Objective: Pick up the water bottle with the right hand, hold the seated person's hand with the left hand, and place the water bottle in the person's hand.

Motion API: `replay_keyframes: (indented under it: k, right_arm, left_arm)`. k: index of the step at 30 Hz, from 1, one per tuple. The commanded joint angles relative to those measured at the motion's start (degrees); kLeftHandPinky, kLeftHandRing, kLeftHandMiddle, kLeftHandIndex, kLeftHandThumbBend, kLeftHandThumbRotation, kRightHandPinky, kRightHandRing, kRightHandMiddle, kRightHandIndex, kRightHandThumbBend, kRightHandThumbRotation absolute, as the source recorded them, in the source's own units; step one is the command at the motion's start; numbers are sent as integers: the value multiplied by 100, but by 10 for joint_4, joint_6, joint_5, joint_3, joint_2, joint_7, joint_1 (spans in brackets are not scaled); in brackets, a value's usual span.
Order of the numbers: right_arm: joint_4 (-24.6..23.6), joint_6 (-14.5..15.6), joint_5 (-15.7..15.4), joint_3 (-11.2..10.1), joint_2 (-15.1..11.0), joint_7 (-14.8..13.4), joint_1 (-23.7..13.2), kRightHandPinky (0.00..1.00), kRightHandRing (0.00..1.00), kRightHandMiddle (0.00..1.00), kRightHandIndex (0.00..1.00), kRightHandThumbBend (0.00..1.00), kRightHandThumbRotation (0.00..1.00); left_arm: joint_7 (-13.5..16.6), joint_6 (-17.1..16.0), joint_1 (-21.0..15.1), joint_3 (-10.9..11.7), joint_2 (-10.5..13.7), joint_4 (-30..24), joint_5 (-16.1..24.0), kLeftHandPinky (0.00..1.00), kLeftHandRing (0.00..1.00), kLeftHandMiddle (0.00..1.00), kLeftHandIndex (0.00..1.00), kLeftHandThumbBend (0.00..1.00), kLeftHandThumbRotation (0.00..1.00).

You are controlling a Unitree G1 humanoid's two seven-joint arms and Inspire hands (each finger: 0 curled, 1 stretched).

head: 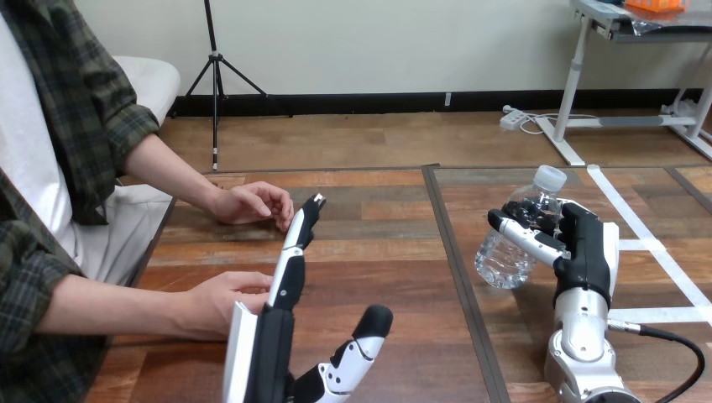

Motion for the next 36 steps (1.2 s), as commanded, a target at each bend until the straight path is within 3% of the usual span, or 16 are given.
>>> replay_keyframes:
  k: [1,10,25,28,34,36]
  right_arm:
    - [-42,-43,4,-2,-7,4,-15,47,51,55,55,73,0]
    - [-61,-72,8,-2,-4,12,5,47,52,55,55,73,0]
    - [-121,-119,8,4,5,28,53,46,52,56,56,73,0]
    - [-137,-132,12,5,9,38,65,45,51,55,56,72,0]
    - [-172,-151,20,7,17,59,90,44,51,54,55,72,0]
    - [-188,-154,24,8,21,66,100,44,50,54,54,72,0]
  left_arm:
    - [2,-8,5,17,-5,-41,14,91,94,95,93,62,42]
    - [-10,1,0,51,23,-75,27,91,93,94,91,64,26]
    - [-106,118,36,124,85,-194,2,82,89,92,87,72,13]
    - [-126,153,45,141,94,-220,4,81,89,92,87,75,11]
    - [-142,187,44,175,117,-241,16,79,88,91,86,79,10]
    - [-148,218,49,188,120,-258,35,78,88,91,86,81,12]
